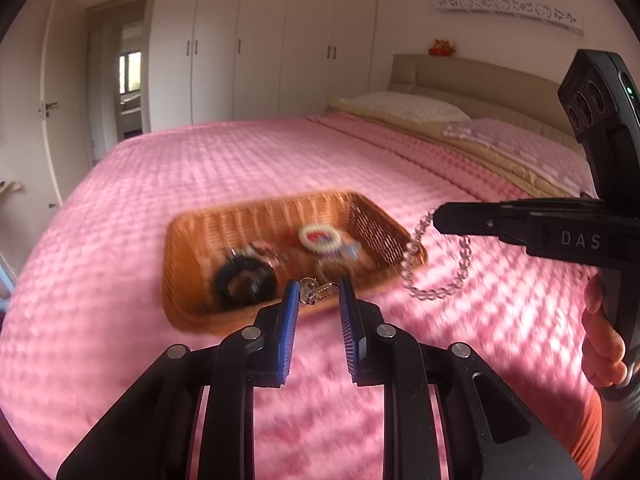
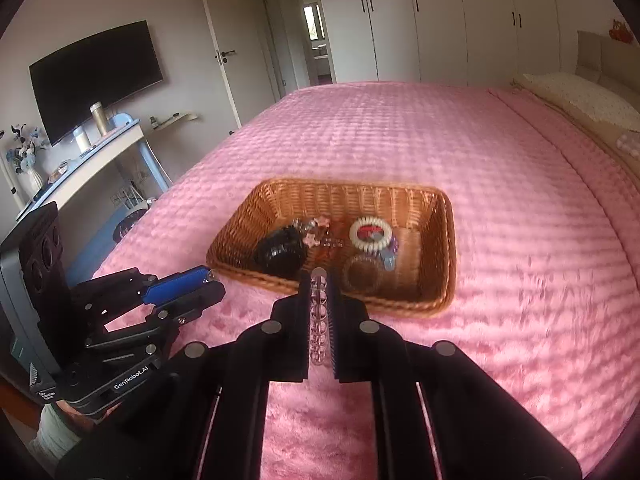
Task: Organize jewelry
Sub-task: 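Carry the charm and bead bracelet into the basket and open both tools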
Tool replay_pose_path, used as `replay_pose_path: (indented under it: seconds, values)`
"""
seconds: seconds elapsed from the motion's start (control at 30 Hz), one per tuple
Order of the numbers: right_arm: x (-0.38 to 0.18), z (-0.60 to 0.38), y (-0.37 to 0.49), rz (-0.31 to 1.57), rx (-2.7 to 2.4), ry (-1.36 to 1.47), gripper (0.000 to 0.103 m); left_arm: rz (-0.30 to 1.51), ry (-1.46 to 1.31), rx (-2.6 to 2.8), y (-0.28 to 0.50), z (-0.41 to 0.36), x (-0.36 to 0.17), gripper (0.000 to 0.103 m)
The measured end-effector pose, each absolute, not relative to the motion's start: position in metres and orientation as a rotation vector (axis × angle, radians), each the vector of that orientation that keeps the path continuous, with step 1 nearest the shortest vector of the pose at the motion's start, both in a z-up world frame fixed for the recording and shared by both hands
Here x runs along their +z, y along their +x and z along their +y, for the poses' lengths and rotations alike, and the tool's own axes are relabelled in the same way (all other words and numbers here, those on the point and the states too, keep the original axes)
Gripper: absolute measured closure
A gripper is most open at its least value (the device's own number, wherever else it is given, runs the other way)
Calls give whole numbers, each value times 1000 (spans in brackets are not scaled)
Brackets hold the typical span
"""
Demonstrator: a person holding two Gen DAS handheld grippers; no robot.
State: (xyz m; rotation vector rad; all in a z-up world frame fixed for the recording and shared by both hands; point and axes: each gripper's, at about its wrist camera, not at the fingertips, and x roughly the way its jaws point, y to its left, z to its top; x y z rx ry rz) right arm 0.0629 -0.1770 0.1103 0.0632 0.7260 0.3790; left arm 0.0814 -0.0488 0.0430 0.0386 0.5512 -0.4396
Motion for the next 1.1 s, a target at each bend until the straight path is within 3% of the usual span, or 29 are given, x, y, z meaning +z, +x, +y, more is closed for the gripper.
replay_pose_path:
  seconds: [0.17,0.37,0.83,0.87,0.9,0.97,1.1]
  values:
    - [127,-169,103,690,321,20,97,534,-3,-408,126,-37,61,84]
    - [111,-174,167,730,259,37,97,592,-52,-358,190,-26,43,84]
    - [18,-198,244,927,117,74,96,700,-38,-336,235,-18,-12,83]
    - [16,-200,244,933,115,88,96,693,-37,-328,234,-18,-11,78]
    - [17,-202,242,930,122,105,96,687,-36,-324,232,-17,-9,64]
    - [22,-205,235,909,121,117,95,652,-45,-323,224,-14,-2,53]
    - [39,-207,216,873,148,141,92,617,-117,-361,207,-1,17,50]
